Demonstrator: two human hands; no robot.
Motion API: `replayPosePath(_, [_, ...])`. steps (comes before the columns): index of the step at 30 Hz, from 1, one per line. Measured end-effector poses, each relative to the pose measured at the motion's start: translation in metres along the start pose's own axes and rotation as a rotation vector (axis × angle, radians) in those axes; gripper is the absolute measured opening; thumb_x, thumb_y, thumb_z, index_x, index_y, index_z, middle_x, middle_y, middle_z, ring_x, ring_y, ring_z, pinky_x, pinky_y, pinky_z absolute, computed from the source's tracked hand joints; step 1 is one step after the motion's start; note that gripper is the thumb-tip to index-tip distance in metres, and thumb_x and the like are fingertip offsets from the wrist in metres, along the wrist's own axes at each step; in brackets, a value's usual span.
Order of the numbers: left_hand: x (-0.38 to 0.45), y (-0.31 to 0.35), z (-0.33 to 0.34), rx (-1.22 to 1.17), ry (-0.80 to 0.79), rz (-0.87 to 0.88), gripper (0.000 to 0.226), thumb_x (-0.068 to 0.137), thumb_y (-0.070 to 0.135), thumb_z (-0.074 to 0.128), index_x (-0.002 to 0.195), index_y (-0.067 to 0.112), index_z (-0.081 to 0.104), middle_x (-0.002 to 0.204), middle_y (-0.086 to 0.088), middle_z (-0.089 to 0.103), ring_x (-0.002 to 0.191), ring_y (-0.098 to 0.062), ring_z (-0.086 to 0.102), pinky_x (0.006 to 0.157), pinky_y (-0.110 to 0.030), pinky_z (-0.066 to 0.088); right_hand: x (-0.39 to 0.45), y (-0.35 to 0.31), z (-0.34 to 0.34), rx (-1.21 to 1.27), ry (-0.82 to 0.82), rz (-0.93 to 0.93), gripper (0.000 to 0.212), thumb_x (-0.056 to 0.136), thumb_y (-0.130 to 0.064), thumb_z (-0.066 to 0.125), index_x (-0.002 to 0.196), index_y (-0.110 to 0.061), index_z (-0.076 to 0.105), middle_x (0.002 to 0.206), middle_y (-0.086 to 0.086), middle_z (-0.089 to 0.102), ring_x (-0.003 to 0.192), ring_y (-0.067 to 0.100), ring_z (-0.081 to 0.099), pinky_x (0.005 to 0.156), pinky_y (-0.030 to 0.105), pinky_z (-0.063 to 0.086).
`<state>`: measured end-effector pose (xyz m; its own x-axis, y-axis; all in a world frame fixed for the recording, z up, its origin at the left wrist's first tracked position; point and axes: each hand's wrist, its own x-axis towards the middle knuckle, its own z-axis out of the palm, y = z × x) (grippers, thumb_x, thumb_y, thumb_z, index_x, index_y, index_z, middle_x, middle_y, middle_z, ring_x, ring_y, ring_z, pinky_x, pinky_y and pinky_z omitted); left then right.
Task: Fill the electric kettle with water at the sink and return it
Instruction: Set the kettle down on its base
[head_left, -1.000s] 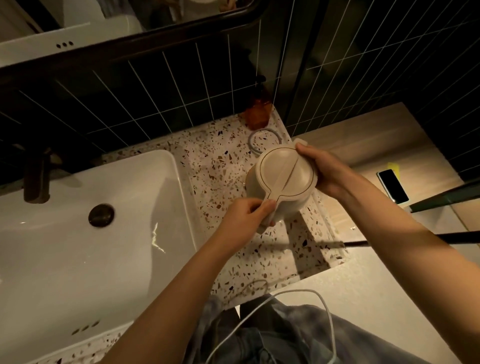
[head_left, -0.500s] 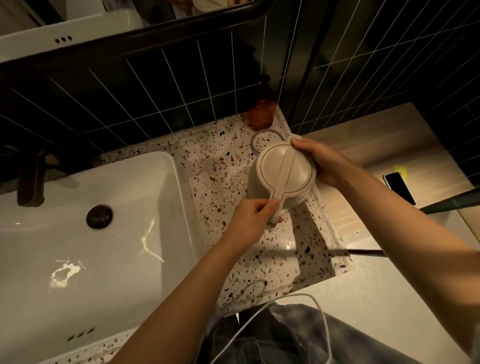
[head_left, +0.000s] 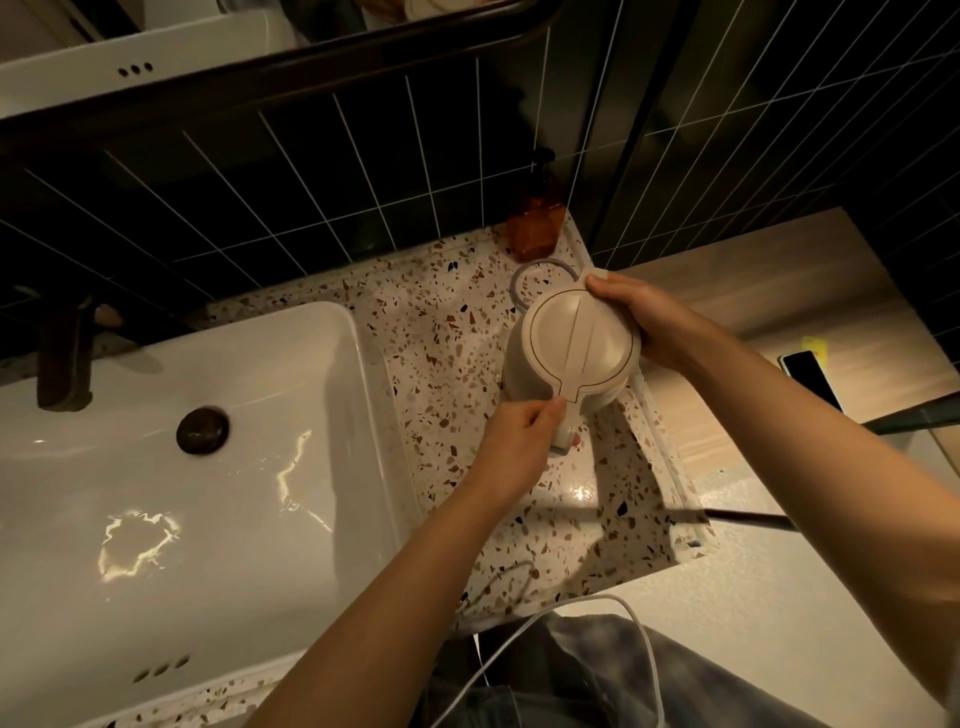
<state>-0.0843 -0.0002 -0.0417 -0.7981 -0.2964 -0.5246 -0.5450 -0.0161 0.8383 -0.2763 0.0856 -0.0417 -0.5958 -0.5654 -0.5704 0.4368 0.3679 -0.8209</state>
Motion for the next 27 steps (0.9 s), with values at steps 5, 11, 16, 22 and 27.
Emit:
replayPosePath(5, [0.005,-0.003,0.007,-0.049,0.015,-0.056,0.045,0.098,0.035,0.046,0.097,-0.003,0.069,0.083,0.0,0.075,0.076,-0.02,0.06,0.074,-0.033,0.047,0.012,0.002,-0.003,-0.047,0.01,0.046,0.037,0.094,-0.031,0.054,0.124,-0.008,0.056,0.108,0.007,0.068,0.104,0.027,0.064,0.092,0.039,0.051])
replayPosePath(11, [0.004,-0.005,0.014,-0.017,0.026,-0.065,0.046,0.095,0.04,0.05,0.086,-0.001,0.07,0.078,-0.018,0.07,0.07,-0.021,0.056,0.07,-0.037,0.048,0.017,-0.003,-0.004,-0.149,-0.031,0.021,0.027,0.092,-0.032,0.058,0.11,-0.013,0.064,0.107,0.009,0.069,0.102,0.027,0.065,0.098,0.043,0.049])
replayPosePath(16, [0.013,0.004,-0.016,0.179,-0.023,-0.071,0.045,0.093,0.046,0.05,0.092,0.007,0.073,0.087,-0.005,0.074,0.084,-0.018,0.069,0.075,-0.022,0.048,0.004,0.009,-0.005,-0.208,0.169,-0.077,0.034,0.092,-0.037,0.057,0.12,-0.018,0.06,0.121,0.005,0.062,0.111,0.022,0.059,0.098,0.04,0.048])
replayPosePath(22, [0.057,0.037,-0.04,0.197,0.207,0.08,0.032,0.089,0.043,0.057,0.098,0.013,0.059,0.099,-0.005,0.063,0.088,-0.015,0.058,0.083,-0.034,0.051,-0.058,0.061,0.022,-0.12,0.453,-0.111,0.053,0.092,-0.035,0.057,0.137,-0.011,0.041,0.124,-0.001,0.053,0.11,0.016,0.056,0.076,0.018,0.046])
replayPosePath(27, [0.083,0.048,-0.032,0.247,0.031,0.123,0.052,0.09,0.041,0.057,0.137,0.025,0.046,0.139,-0.002,0.049,0.122,-0.02,0.049,0.103,-0.043,0.044,-0.079,0.075,0.057,-0.223,0.396,-0.275,0.088,0.075,-0.052,0.07,0.145,-0.023,0.027,0.142,-0.002,0.041,0.129,0.012,0.044,0.104,0.032,0.043])
